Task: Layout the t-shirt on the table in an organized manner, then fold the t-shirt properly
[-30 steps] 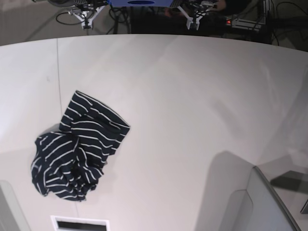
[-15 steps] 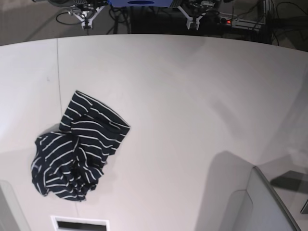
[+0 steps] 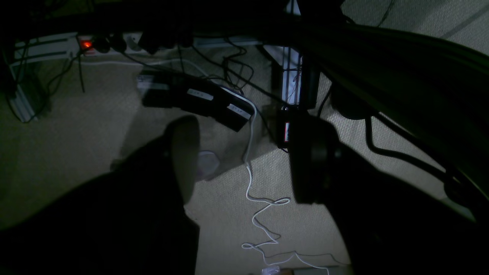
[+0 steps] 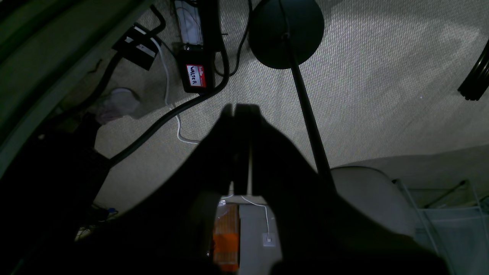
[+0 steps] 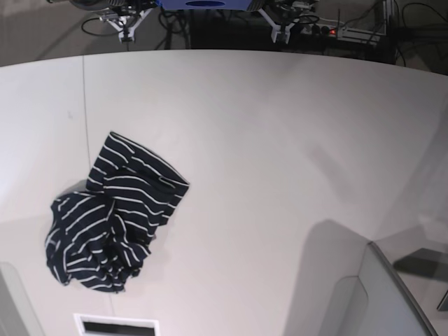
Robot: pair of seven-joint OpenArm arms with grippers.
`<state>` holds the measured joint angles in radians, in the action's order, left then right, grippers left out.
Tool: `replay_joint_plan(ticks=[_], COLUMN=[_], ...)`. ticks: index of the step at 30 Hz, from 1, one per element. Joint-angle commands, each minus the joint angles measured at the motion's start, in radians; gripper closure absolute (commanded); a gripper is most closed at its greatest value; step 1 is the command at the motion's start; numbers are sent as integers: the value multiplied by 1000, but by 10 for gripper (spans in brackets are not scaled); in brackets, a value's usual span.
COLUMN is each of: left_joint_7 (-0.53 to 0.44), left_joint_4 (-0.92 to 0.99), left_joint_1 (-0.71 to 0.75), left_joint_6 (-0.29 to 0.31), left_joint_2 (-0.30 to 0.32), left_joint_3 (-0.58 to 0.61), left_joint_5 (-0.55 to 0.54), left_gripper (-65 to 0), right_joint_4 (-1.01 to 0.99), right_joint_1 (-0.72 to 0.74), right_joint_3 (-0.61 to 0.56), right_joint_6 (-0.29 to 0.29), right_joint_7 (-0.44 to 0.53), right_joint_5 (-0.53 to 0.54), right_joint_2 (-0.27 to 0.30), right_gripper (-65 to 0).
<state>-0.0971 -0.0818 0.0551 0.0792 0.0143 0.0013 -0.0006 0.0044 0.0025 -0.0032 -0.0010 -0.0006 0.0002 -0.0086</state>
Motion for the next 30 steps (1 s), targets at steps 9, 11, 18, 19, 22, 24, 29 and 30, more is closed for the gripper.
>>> replay_joint_plan(ticks=[9,11,18,19,22,24,29,30], left_joint_7=[-5,-5,-5,-5,-3,1,-3,-5], left_joint_4=[0,0,0,0,0,1,1,1], left_joint_1=[4,4,4,4,4,-1,-85,-99], left_joint_6=[1,1,1,1,1,1,1,1], left_joint_2=[0,0,0,0,0,0,0,0], left_joint_3=[-1,-1,-1,-1,6,7,1,3], left_joint_5=[0,0,0,0,-5,4,0,3], left_gripper=[-360,-360,-360,-360,-360,-360,-360,-360], right_joint_4=[-2,-2,-2,-2,-2,-2,-2,-2], right_joint_1=[1,1,1,1,1,1,1,1], right_joint_3=[4,4,4,4,4,4,4,4], right_joint_6=[-4,-4,-4,-4,-4,-4,-4,-4], right_joint_7=[0,0,0,0,0,0,0,0], right_joint_5=[7,7,7,7,7,7,7,7], right_joint_2=[-1,-1,-1,-1,-1,-1,-1,-1], right_gripper=[0,0,0,0,0,0,0,0])
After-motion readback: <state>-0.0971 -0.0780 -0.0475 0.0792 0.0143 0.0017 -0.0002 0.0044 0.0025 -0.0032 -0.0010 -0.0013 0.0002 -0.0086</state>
